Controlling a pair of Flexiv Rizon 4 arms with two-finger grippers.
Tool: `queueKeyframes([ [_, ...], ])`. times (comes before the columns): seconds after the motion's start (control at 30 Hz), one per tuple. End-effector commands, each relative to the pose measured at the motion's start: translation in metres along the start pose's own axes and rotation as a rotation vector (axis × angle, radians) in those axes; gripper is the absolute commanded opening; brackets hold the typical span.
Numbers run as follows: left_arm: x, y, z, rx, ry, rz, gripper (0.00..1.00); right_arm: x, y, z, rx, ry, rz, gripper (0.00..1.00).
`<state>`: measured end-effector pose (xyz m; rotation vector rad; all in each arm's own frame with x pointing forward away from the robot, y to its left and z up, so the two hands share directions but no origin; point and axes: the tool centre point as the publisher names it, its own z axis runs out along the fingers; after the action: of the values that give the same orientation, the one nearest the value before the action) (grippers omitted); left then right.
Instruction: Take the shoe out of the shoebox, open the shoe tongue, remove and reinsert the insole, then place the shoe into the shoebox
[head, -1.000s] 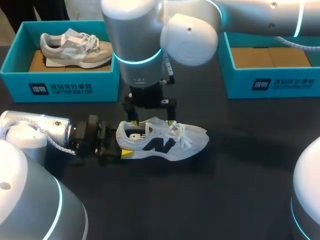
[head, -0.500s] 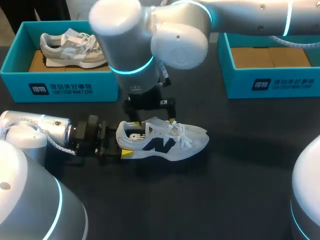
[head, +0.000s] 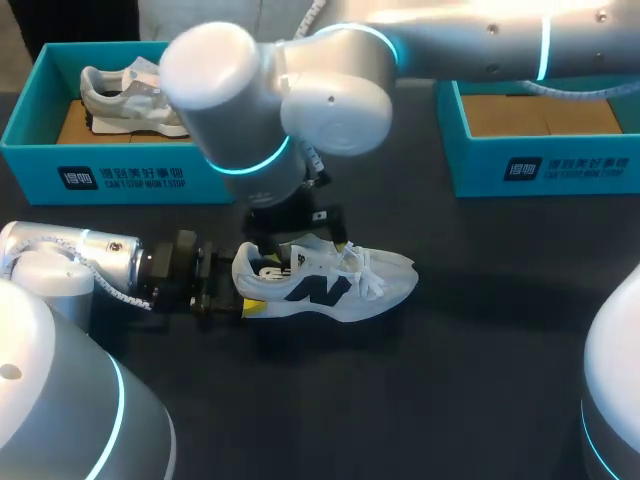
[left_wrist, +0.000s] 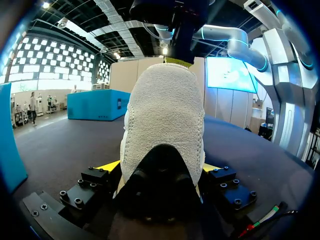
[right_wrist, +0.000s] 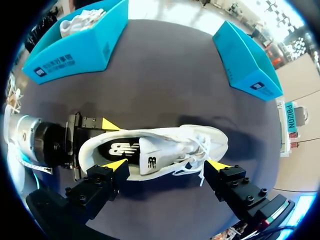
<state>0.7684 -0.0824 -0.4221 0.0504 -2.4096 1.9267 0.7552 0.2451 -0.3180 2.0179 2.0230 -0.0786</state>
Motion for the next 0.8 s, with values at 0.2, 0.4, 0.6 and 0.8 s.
queueKeyframes([
  [0.2,0.0,0.0,0.001,0.0,-0.004,0.0,0.0,0.012,-0.007,0.01,-0.035,-0.096,0.499,1.0],
  [0.4,0.0,0.0,0.001,0.0,-0.004,0.0,0.0,0.021,-0.007,0.019,-0.021,-0.121,0.501,1.0],
  [0.6,0.0,0.0,0.001,0.0,-0.004,0.0,0.0,0.025,-0.009,0.026,-0.007,-0.148,0.523,1.0],
  [0.8,0.0,0.0,0.001,0.0,-0.004,0.0,0.0,0.023,-0.01,0.033,-0.002,-0.178,0.555,1.0],
])
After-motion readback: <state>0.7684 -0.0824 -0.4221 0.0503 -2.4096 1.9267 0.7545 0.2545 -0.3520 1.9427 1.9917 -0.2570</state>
